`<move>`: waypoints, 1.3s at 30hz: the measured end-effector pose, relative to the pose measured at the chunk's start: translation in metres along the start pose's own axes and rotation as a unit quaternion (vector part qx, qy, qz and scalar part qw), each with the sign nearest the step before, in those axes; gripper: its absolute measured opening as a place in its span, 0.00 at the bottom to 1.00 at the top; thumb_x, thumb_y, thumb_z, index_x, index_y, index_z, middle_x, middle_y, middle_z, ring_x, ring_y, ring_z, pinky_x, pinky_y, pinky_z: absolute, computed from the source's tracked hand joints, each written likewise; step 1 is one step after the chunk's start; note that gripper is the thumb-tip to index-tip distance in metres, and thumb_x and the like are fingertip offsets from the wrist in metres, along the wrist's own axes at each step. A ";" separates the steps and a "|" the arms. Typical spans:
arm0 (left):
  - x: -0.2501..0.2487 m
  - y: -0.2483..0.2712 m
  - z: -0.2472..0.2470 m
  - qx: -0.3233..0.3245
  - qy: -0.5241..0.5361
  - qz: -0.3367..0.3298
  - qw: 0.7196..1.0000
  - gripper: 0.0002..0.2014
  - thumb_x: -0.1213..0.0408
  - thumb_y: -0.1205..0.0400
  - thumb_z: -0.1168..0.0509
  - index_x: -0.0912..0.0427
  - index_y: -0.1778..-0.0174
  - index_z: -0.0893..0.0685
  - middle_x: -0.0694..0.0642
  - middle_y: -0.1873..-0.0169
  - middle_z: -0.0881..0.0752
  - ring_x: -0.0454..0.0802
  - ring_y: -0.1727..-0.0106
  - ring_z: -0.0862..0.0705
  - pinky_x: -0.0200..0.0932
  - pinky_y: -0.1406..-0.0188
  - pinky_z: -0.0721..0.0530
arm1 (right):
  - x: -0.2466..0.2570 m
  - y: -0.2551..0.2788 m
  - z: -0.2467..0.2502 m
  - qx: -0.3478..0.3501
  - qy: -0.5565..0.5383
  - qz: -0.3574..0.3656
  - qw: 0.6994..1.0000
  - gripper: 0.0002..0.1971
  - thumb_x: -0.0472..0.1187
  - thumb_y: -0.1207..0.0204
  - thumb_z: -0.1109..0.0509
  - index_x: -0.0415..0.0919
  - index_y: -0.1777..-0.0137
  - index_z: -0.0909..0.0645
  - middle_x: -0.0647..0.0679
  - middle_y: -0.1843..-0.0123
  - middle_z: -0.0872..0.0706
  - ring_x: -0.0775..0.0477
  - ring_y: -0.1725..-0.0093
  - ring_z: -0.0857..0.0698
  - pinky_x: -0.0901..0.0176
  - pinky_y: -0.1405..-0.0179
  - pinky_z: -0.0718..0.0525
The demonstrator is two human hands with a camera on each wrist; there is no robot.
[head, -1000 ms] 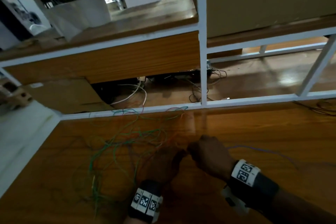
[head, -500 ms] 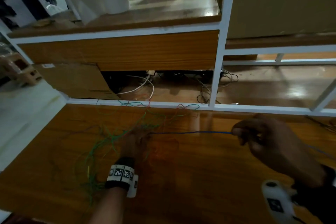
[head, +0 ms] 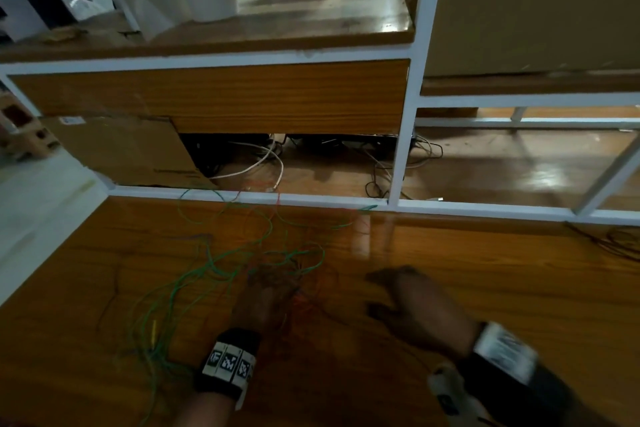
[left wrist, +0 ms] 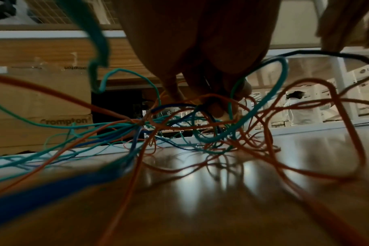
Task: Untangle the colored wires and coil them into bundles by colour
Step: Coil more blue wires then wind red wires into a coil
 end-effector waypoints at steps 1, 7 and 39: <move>-0.002 0.002 -0.003 0.012 -0.003 -0.005 1.000 0.14 0.58 0.32 0.35 0.48 0.54 0.08 0.49 0.55 0.08 0.51 0.54 0.09 0.50 0.53 0.11 | 0.014 -0.017 -0.016 0.022 0.001 0.014 1.000 0.23 0.60 0.16 0.33 0.51 0.26 0.20 0.49 0.29 0.15 0.45 0.30 0.17 0.47 0.34 0.18; 0.014 0.009 -0.011 0.030 -0.043 0.011 0.999 0.18 0.55 0.32 0.41 0.50 0.54 0.07 0.50 0.56 0.08 0.52 0.54 0.08 0.54 0.45 0.13 | 0.065 -0.067 -0.072 0.072 -0.060 0.036 0.995 0.13 0.41 0.17 0.33 0.33 0.57 0.14 0.47 0.69 0.20 0.42 0.67 0.17 0.62 0.75 0.27; 0.077 -0.002 0.047 -0.201 0.308 0.205 0.907 0.07 0.55 0.21 0.27 0.43 0.48 0.09 0.42 0.54 0.09 0.43 0.55 0.10 0.47 0.53 0.10 | 0.079 -0.045 -0.007 -0.048 -0.167 -0.004 0.985 0.36 0.80 0.25 0.42 0.46 0.51 0.15 0.47 0.60 0.11 0.52 0.62 0.14 0.49 0.59 0.17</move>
Point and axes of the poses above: each hand's wrist, its own y-axis away from the middle knuckle, its own z-axis out of the back of the hand, x = y × z, the point moved 6 cm from there along -y, towards the middle knuckle
